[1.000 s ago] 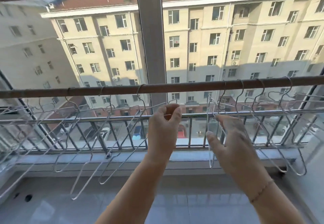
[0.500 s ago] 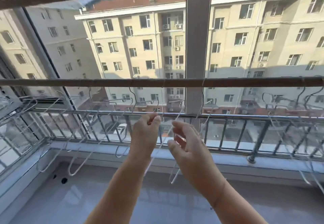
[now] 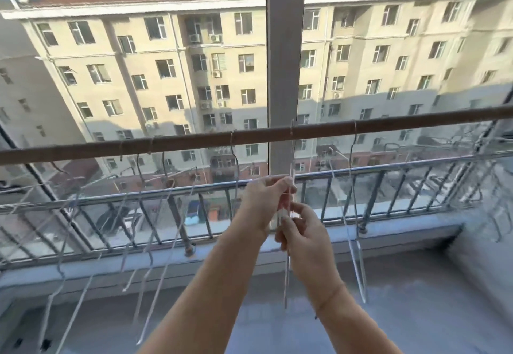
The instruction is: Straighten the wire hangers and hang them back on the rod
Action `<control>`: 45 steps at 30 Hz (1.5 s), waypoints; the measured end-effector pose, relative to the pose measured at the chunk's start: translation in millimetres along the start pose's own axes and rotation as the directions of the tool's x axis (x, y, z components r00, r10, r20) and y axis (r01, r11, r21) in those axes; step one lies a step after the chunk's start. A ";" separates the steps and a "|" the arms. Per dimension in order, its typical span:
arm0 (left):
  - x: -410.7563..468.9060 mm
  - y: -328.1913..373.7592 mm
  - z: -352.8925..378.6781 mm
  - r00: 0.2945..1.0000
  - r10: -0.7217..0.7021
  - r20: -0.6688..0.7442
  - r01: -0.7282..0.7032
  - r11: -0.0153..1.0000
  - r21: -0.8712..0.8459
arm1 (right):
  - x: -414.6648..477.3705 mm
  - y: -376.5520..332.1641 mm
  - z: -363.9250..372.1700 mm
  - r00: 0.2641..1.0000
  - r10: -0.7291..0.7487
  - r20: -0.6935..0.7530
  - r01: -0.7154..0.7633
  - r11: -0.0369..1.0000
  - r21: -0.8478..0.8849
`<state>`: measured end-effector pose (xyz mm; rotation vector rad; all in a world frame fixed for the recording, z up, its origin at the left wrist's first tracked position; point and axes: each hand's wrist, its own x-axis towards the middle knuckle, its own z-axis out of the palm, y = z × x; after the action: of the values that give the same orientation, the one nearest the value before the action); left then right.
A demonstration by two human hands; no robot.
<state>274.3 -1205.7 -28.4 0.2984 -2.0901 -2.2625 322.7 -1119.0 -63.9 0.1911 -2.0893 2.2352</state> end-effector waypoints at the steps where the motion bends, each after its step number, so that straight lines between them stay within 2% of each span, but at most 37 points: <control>1: 5.2 2.0 2.6 1.000 -0.003 0.007 0.003 0.999 -0.050 | 4.0 -2.4 -0.8 1.000 -0.019 -0.017 0.018 1.000 -0.025; 7: 39.5 8.5 19.6 0.997 -0.077 -0.013 0.072 0.972 -0.222 | 42.5 -12.5 -3.3 0.998 -0.059 -0.038 0.051 0.980 -0.192; 10: 44.3 -1.5 22.5 0.993 -0.116 -0.014 0.110 0.968 -0.224 | 49.5 -0.7 -10.4 0.999 -0.015 -0.043 0.007 0.986 -0.165; 12: 39.1 -16.0 19.9 0.992 -0.122 -0.006 0.120 0.983 -0.142 | 48.8 13.4 -22.6 0.994 0.017 -0.106 -0.034 0.987 -0.159; 14: 30.1 -33.5 13.3 0.992 -0.126 0.009 0.126 0.992 -0.015 | 47.1 28.3 -40.0 0.990 0.034 -0.134 -0.063 0.973 -0.223; 18: 12.1 -66.7 -3.6 0.992 -0.122 0.021 0.115 0.970 0.216 | 43.8 47.6 -73.1 0.994 0.046 -0.098 -0.078 0.931 -0.356; 21: 3.5 -82.9 -10.5 0.993 -0.110 0.050 0.085 0.932 0.353 | 42.6 54.8 -88.1 1.000 0.021 0.001 -0.018 0.865 -0.502; 23: -2.5 -89.0 -13.9 0.990 -0.111 0.091 0.057 0.887 0.457 | 39.7 58.4 -94.2 0.994 0.012 0.106 0.057 0.782 -0.621; 26: -9.9 -94.1 -19.0 0.981 -0.117 0.153 0.011 0.825 0.566 | 31.2 62.7 -100.4 0.956 0.091 0.279 0.143 0.688 -0.711; 29: -16.7 -96.9 -21.8 0.974 -0.129 0.187 -0.005 0.811 0.585 | 17.2 66.4 -106.5 0.907 0.240 0.347 0.088 0.696 -0.712; 31: -20.5 -98.9 -21.9 0.966 -0.142 0.216 -0.004 0.827 0.562 | 8.4 67.3 -111.7 0.915 0.244 0.321 0.072 0.686 -0.724; 33: -25.0 -100.2 -19.9 0.962 -0.129 0.241 -0.030 0.826 0.563 | -0.7 65.0 -115.2 0.930 0.219 0.297 0.053 0.717 -0.695; 35: -28.2 -102.3 -15.7 0.975 -0.043 0.219 -0.106 0.775 0.623 | -11.2 60.9 -116.1 0.939 0.209 0.272 0.005 0.784 -0.620; 37: -33.5 -103.5 -9.2 0.985 0.115 0.128 -0.172 0.695 0.698 | -22.1 56.4 -114.1 0.944 0.221 0.244 -0.050 0.829 -0.556; 39: -42.2 -103.6 -1.9 0.964 0.264 -0.002 -0.193 0.709 0.678 | -31.1 53.0 -110.9 0.950 0.229 0.214 -0.089 0.853 -0.515; 40: -46.9 -103.9 1.3 0.956 0.287 -0.057 -0.185 0.745 0.640 | -34.9 51.2 -109.1 0.954 0.228 0.193 -0.106 0.863 -0.494; 42: -55.4 -106.1 6.7 0.977 0.203 -0.072 -0.133 0.832 0.539 | -41.4 46.5 -104.9 0.962 0.228 0.149 -0.147 0.894 -0.423; 45: -64.6 -105.9 16.5 0.998 0.042 0.054 -0.058 0.932 0.357 | -46.6 34.9 -97.2 0.968 0.222 0.114 -0.188 0.949 -0.255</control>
<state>345.0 -1169.6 -125.2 0.2036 -2.4989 -1.8639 360.1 -1023.1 -111.3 0.1230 -2.5437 2.0982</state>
